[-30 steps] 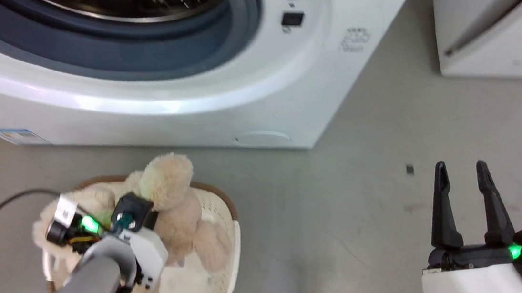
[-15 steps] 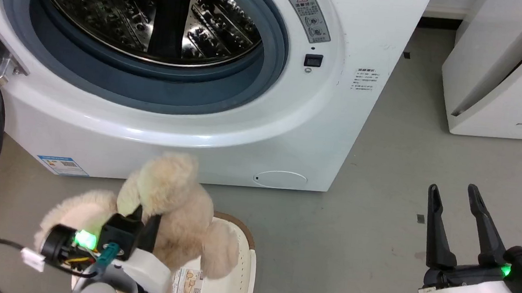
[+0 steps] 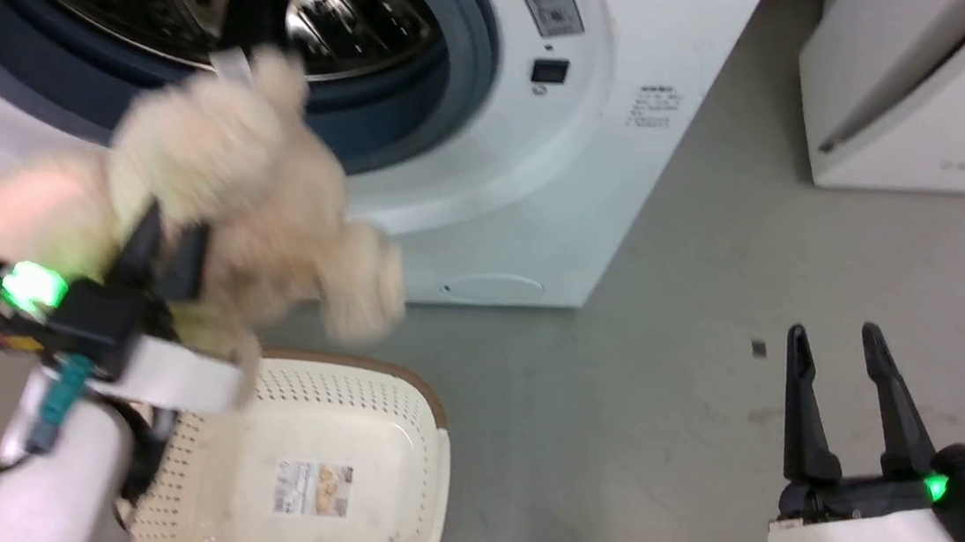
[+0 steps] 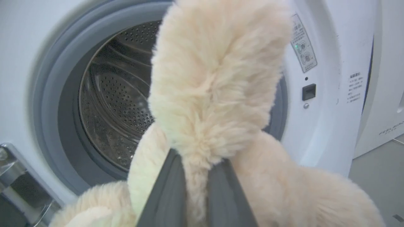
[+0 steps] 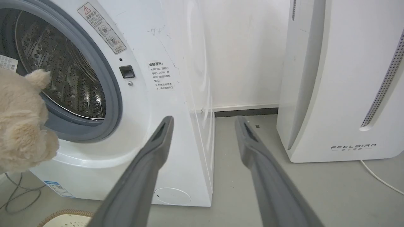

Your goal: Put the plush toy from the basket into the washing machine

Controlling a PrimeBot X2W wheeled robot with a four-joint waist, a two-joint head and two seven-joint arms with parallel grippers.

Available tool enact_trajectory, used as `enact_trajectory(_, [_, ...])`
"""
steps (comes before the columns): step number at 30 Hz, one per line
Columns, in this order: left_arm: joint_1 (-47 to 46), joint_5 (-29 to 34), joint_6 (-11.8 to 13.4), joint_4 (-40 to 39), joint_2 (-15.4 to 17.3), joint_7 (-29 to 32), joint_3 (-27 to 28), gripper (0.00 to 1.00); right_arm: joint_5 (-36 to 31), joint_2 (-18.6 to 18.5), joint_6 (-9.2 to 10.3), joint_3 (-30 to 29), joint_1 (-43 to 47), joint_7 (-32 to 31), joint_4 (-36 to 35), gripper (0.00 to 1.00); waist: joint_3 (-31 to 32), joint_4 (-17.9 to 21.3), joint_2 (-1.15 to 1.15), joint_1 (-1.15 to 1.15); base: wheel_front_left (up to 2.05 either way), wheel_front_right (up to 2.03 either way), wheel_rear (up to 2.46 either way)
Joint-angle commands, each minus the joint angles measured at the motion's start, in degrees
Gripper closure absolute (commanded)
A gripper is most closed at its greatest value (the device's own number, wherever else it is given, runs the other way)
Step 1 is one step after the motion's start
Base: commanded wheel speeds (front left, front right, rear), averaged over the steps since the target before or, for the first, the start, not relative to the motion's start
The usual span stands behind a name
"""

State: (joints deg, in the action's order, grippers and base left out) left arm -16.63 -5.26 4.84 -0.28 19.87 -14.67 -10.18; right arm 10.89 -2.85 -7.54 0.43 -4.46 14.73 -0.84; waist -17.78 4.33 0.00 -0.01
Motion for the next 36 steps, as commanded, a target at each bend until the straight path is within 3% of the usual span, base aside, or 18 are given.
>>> enact_trajectory(1, [-2.81,0.57,-0.59,-1.47,1.38,-0.32,1.46,1.0,0.54,-0.03,0.05,0.18,-1.57,0.27,-0.96,0.0,-3.37,2.18,0.0,0.01,0.0,0.0,0.0])
enact_trajectory(9, [-13.41,1.63,-3.68,0.01,6.97,-0.32,4.73,1.0,1.67,-0.03,0.05,0.25,-4.09,0.27,-3.05,0.0,-11.05,5.56,0.0,0.01,0.0,0.0,0.0])
enact_trajectory(19, [-35.65,2.88,-9.47,10.4,16.33,1.8,5.48,1.0,3.58,-0.03,0.05,0.65,-6.42,0.27,-4.4,0.0,-21.27,9.45,0.0,0.01,0.0,0.0,0.0])
enact_trajectory(26, [-53.49,4.37,-11.79,20.99,20.95,1.85,0.97,1.0,4.97,-0.03,0.05,2.06,-7.8,0.27,-4.89,0.0,-26.29,11.41,0.0,0.01,0.0,0.0,0.0])
enact_trajectory(32, [-62.51,5.51,-12.25,30.48,21.22,1.83,-5.98,1.0,5.47,-0.03,0.05,2.47,-8.1,0.27,-5.26,0.0,-28.81,11.97,0.0,0.01,0.0,0.0,0.0])
enact_trajectory(36, [-65.7,1.7,-12.3,38.48,20.42,4.09,-12.59,1.0,5.5,-0.03,0.05,2.96,-8.4,0.27,-5.22,0.0,-29.79,12.11,0.0,0.01,0.0,0.0,0.0])
